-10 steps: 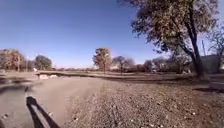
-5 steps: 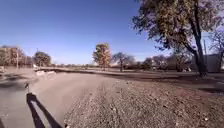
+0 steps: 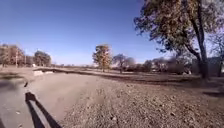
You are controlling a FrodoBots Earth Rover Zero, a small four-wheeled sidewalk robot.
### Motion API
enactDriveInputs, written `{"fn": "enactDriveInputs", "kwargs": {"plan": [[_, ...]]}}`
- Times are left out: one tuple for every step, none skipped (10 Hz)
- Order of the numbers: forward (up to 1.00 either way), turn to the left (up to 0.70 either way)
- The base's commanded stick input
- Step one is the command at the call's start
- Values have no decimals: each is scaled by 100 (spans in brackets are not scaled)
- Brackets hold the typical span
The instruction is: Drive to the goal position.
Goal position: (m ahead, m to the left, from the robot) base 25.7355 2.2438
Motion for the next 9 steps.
{"fn": "enactDriveInputs", "kwargs": {"plan": [[50, 0], [50, 0], [50, 0], [50, 0], [50, 0], [50, 0], [50, 0], [50, 0], [50, 0]]}}
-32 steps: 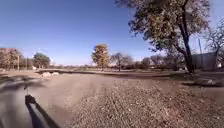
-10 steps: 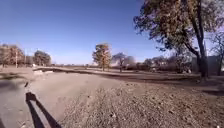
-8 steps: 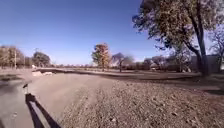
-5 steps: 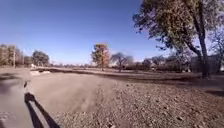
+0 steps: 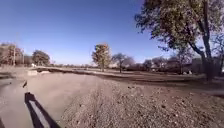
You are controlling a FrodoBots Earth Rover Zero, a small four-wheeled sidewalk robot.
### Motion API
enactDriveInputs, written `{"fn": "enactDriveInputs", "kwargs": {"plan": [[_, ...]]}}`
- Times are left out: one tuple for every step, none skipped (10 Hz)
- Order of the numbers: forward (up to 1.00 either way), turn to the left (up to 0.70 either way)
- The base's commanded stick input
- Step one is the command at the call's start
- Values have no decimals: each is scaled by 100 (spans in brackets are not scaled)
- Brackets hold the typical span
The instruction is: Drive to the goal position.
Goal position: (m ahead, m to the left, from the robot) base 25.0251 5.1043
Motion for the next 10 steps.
{"fn": "enactDriveInputs", "kwargs": {"plan": [[50, 0], [50, 0], [50, 0], [50, 50], [50, 47], [50, 33], [50, 19], [50, 4], [50, 0], [50, 0]]}}
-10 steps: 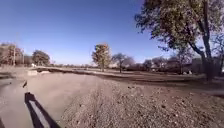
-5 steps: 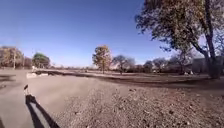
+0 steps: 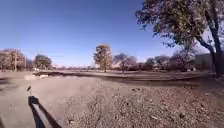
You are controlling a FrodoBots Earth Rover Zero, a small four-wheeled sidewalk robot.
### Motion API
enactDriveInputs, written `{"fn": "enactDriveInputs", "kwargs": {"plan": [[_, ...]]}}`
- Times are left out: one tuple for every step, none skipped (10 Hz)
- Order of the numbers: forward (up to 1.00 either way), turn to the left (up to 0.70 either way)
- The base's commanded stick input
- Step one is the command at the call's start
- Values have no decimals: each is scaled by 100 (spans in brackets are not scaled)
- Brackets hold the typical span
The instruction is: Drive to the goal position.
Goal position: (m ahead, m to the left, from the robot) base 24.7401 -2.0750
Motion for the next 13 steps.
{"fn": "enactDriveInputs", "kwargs": {"plan": [[50, 0], [50, 0], [50, 0], [50, 0], [50, 0], [50, 0], [50, 0], [50, 0], [50, 0], [50, 0], [50, 0], [50, 0], [50, 0]]}}
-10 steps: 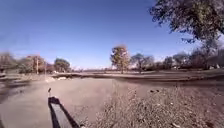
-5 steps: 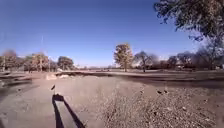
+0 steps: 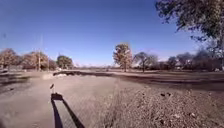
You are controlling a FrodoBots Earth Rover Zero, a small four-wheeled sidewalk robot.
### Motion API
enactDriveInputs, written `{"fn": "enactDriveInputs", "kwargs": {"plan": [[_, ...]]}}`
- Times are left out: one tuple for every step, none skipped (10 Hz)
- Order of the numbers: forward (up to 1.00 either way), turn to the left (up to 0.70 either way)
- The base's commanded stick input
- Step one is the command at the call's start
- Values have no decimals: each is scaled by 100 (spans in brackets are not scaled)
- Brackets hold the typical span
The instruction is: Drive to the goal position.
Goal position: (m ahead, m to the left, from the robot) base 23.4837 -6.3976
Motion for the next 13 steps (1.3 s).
{"fn": "enactDriveInputs", "kwargs": {"plan": [[50, 0], [43, 0], [32, 0], [22, 0], [12, 0], [1, 0], [0, 0], [0, 0], [0, 0], [0, 0], [0, 0], [0, 0], [0, 0]]}}
